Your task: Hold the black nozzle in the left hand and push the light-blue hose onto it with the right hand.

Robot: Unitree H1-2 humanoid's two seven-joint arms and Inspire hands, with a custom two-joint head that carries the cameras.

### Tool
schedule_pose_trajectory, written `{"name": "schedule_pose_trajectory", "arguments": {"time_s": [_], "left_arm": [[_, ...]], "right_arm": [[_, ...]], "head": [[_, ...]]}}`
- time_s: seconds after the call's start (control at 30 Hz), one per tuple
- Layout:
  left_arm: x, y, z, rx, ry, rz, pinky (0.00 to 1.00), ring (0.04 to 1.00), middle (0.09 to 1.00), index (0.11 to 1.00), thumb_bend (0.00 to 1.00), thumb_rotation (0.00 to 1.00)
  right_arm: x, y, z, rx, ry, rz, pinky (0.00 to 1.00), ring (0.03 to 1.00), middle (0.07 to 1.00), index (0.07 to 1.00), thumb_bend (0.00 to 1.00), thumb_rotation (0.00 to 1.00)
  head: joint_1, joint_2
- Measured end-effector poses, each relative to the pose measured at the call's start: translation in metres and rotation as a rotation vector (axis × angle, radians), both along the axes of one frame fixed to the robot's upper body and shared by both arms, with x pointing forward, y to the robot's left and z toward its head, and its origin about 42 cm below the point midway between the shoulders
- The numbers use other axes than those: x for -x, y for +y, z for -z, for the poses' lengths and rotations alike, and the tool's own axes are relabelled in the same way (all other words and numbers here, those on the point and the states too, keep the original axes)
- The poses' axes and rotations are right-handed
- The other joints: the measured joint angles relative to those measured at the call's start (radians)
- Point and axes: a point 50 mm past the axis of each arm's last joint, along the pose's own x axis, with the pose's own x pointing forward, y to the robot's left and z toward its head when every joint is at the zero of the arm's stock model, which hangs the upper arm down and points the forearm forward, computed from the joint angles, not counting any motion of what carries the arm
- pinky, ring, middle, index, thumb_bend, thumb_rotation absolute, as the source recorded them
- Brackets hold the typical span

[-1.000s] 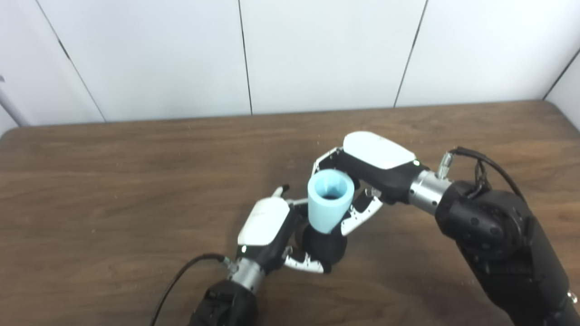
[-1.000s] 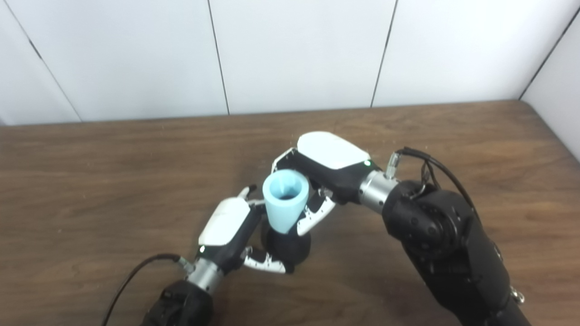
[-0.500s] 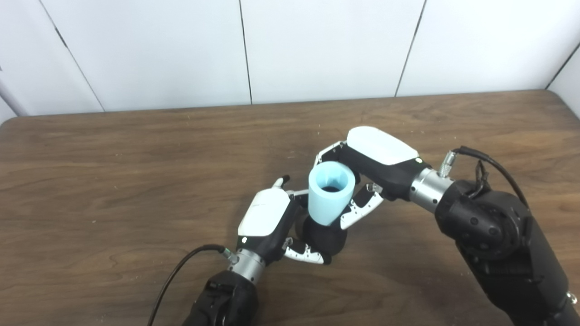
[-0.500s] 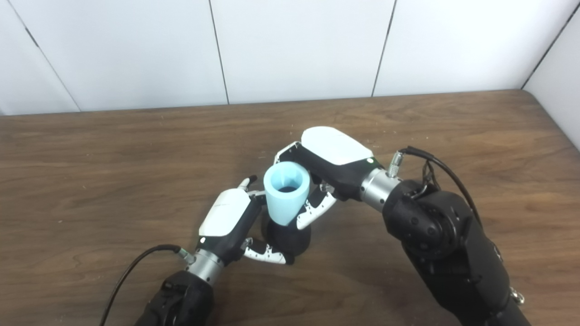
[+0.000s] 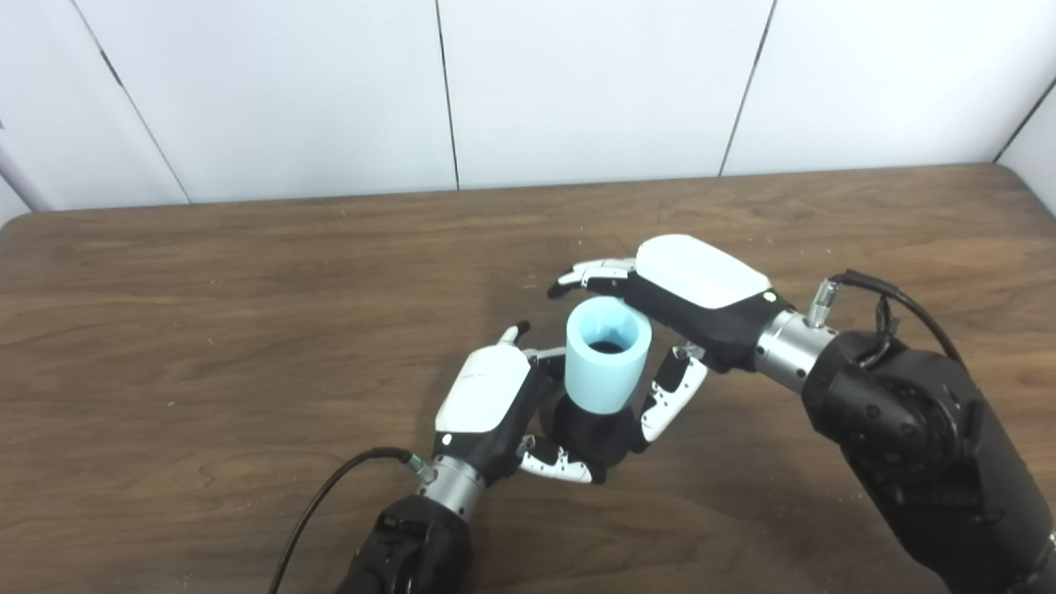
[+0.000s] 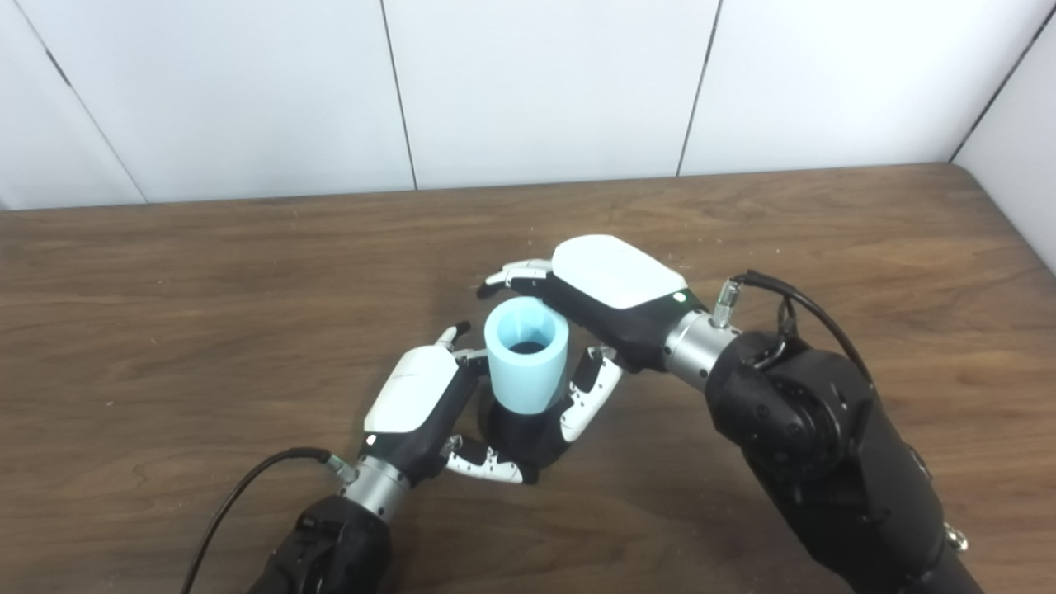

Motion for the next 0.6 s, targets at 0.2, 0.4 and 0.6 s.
{"name": "schedule_pose_trajectory", "arguments": {"time_s": [0.2,0.4,0.6], "left_arm": [[0.0,-0.002,0.0,0.005,0.004,0.001,1.0,0.658,0.456,0.507,0.52,0.0],[0.0,-0.003,0.0,0.004,0.005,0.004,1.0,0.655,0.445,0.512,0.52,0.0],[0.0,-0.003,0.0,0.002,0.005,0.005,1.0,0.655,0.445,0.512,0.52,0.0]], "right_arm": [[0.003,-0.003,-0.007,0.001,-0.045,0.004,0.95,0.981,0.97,0.881,1.0,0.17],[0.002,-0.008,-0.011,-0.005,-0.062,0.026,0.93,0.967,0.969,0.878,1.0,0.18],[-0.002,-0.016,-0.019,-0.041,-0.073,0.038,0.91,0.95,0.953,0.878,1.0,0.31]], "head": [[0.003,-0.002],[0.003,-0.002],[0.002,-0.002]]}}
